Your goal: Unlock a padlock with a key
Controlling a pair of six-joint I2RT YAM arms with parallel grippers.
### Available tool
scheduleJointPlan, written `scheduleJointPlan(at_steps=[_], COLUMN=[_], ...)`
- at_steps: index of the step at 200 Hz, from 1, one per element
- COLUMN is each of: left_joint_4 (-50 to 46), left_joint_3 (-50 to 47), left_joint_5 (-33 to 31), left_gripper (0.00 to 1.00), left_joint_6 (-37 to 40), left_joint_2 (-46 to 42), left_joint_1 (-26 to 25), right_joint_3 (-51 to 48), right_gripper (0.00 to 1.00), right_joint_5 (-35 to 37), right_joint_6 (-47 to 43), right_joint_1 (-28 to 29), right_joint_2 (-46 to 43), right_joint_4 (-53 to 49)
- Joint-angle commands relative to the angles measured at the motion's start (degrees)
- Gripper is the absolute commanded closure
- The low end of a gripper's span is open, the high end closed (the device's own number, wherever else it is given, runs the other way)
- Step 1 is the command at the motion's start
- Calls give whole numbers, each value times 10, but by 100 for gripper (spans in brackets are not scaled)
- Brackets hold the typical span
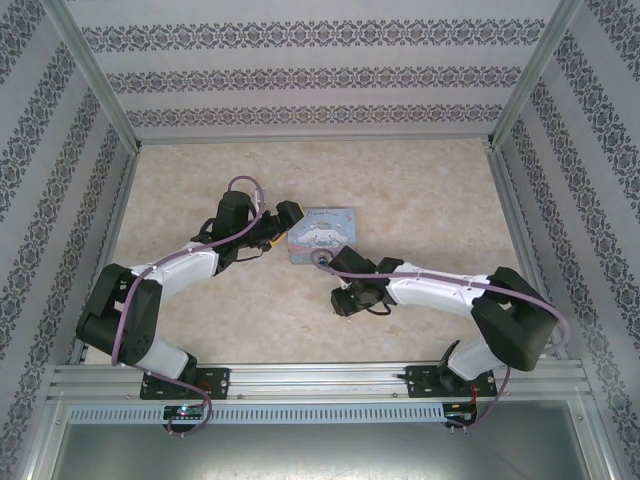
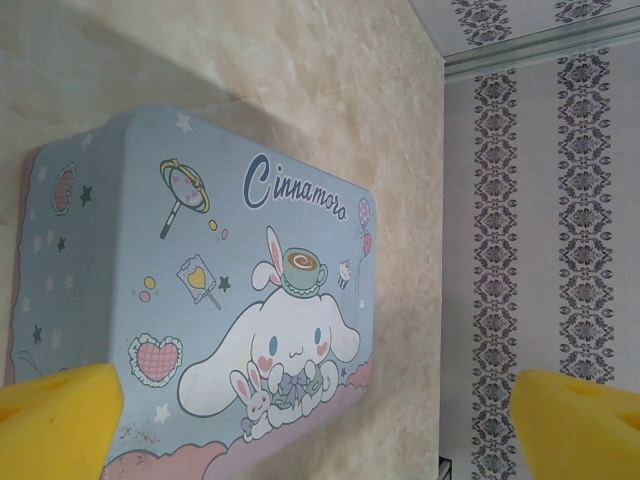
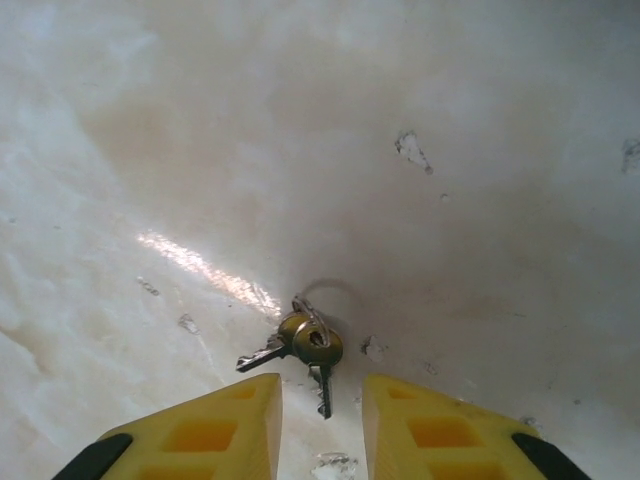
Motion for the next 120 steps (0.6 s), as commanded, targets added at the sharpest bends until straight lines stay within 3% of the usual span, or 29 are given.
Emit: scheduleJointPlan(at_steps=[1,99,120], left_joint_4=[1,3,5], left_joint_3=[-7,-5,-6], left_joint_5=[-3,-4,-4], left_gripper=[1,1,1], left_joint_6=[6,5,4], left_joint_2=[-13,-8,-4], left_joint_1=[1,2,2], right_joint_3=[18,40,39], right_gripper=[70,69,78], right_joint_5=[-4,-9,-16], right_joint_6=[-17,-20,-17], right_joint_1=[-5,-6,-6], right_joint_2=[20,71,84], right_joint_4=[2,21,27])
